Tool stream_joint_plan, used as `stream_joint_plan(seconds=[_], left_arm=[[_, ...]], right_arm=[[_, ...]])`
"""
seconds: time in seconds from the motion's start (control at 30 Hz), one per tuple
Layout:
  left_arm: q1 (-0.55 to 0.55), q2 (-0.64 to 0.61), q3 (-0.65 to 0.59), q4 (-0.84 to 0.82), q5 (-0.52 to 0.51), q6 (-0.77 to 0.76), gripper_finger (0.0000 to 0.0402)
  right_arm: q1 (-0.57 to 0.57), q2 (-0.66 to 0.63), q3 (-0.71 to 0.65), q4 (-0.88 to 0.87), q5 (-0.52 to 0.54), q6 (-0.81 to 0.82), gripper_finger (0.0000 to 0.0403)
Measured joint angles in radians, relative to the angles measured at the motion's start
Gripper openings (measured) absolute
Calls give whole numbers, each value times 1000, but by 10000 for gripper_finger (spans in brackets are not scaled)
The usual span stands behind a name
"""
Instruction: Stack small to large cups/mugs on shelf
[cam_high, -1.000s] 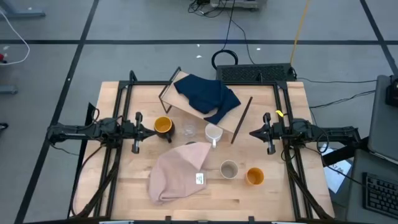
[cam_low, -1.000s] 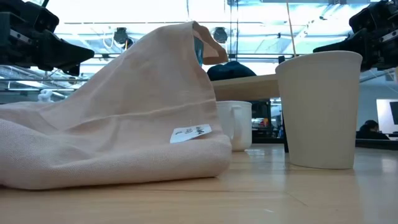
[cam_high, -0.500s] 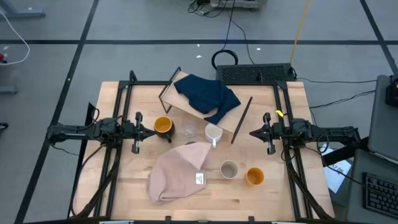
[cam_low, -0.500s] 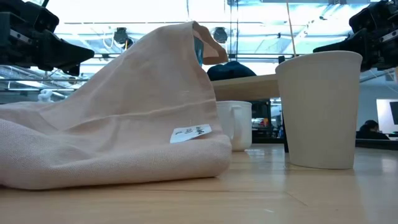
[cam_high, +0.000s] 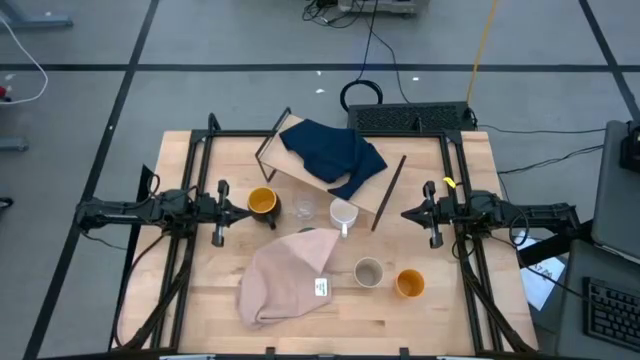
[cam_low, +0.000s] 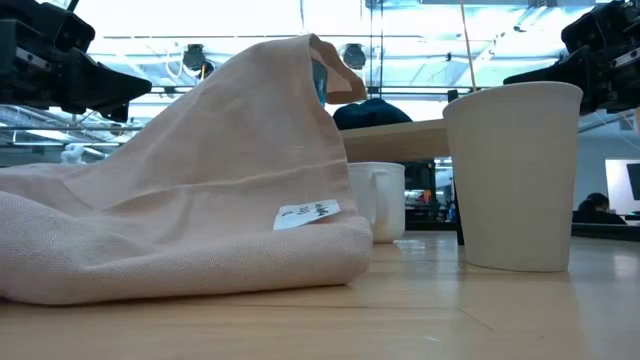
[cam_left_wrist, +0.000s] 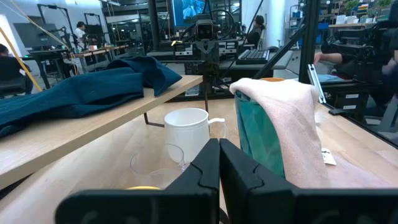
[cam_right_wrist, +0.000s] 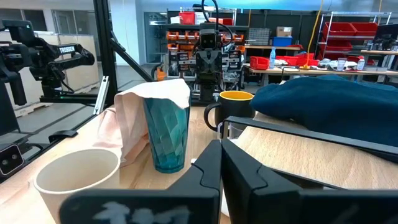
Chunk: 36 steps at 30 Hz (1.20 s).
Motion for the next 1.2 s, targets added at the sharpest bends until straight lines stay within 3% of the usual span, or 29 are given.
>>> stream_joint_plan(seconds=[1.03, 1.2], left_arm=[[0, 0, 0, 0, 0, -1, 6], [0, 0, 0, 0, 0, -77, 5]], right_arm=[[0, 0, 0, 0, 0, 0, 0], [0, 0, 0, 0, 0, 0, 0]])
